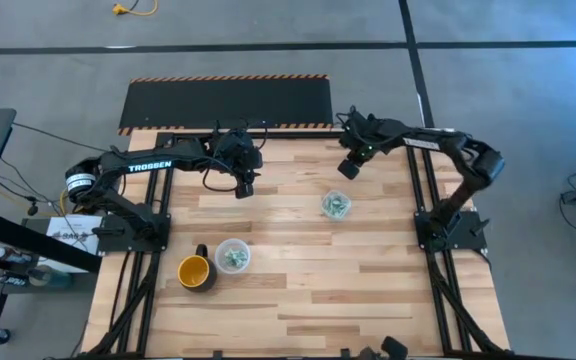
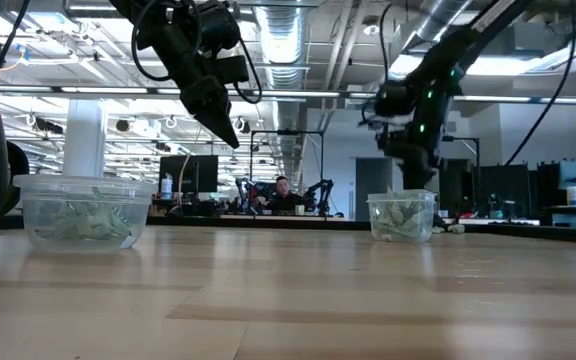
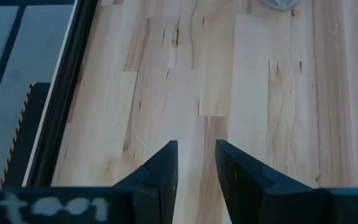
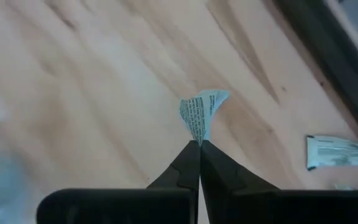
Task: Pick and place Stevia / Truvia into bins
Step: Put the white stevia packet into the square transparent container
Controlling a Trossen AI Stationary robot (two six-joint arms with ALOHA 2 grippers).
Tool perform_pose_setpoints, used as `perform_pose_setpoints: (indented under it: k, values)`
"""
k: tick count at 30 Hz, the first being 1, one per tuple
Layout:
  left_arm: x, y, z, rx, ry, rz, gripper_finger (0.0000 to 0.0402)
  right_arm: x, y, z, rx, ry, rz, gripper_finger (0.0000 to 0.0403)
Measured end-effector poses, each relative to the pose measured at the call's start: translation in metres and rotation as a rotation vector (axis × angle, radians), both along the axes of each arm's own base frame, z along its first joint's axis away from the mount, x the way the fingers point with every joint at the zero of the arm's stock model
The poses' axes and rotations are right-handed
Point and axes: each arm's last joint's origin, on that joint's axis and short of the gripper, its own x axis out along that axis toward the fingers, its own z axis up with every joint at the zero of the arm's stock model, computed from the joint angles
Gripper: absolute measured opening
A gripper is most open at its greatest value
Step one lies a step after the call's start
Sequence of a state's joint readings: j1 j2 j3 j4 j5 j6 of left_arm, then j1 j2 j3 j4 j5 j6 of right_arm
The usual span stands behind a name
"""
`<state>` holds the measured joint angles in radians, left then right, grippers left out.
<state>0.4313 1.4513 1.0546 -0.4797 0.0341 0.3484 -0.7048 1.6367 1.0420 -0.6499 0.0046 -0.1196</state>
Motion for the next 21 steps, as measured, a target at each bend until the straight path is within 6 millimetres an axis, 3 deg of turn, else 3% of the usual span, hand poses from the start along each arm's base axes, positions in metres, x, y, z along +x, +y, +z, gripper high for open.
perform_pose_setpoints:
  k: [8,14,21]
  values:
    - [0.000,0.000,0.000,0.005,0.002,-0.006,0.0098,0.008,0.062,0.041,0.071,-0.100,0.123,0.0001]
    - [0.000,0.000,0.000,0.001,0.000,-0.001,0.0098,0.023,0.098,0.043,0.106,-0.103,0.216,0.0004]
    - [0.000,0.000,0.000,0.003,0.001,-0.004,0.0098,0.021,0.113,0.041,0.118,-0.026,0.203,0.0006]
